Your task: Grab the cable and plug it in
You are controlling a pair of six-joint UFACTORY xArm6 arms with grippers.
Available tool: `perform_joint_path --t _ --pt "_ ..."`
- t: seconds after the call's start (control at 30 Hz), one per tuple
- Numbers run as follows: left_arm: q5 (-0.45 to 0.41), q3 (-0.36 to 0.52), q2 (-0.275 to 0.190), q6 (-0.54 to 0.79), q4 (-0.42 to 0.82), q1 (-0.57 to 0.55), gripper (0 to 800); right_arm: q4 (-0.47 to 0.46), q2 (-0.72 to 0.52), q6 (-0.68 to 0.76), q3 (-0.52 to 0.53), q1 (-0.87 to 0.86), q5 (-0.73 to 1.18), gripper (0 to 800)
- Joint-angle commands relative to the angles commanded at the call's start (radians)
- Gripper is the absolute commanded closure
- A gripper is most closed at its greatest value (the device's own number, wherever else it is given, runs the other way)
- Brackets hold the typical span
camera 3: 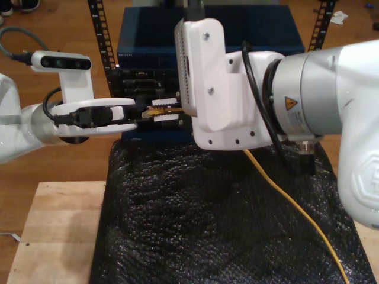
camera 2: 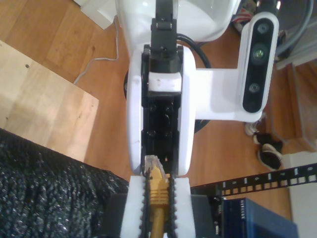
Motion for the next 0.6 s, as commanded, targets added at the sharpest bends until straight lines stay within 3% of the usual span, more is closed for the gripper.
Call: perform_joint_path --t 0.23,0.6 --pt "-0.089 -0.003 -0.011 0.006 -0.002 0.005 2 -0.002 0.003 0.034 -0.02 -0.046 0.021 800" --pt "-0.218 -0.009 -0.086 0.026 0.003 0.009 2 -0.005 0.009 0.124 -0.055 -0.239 0.15 800"
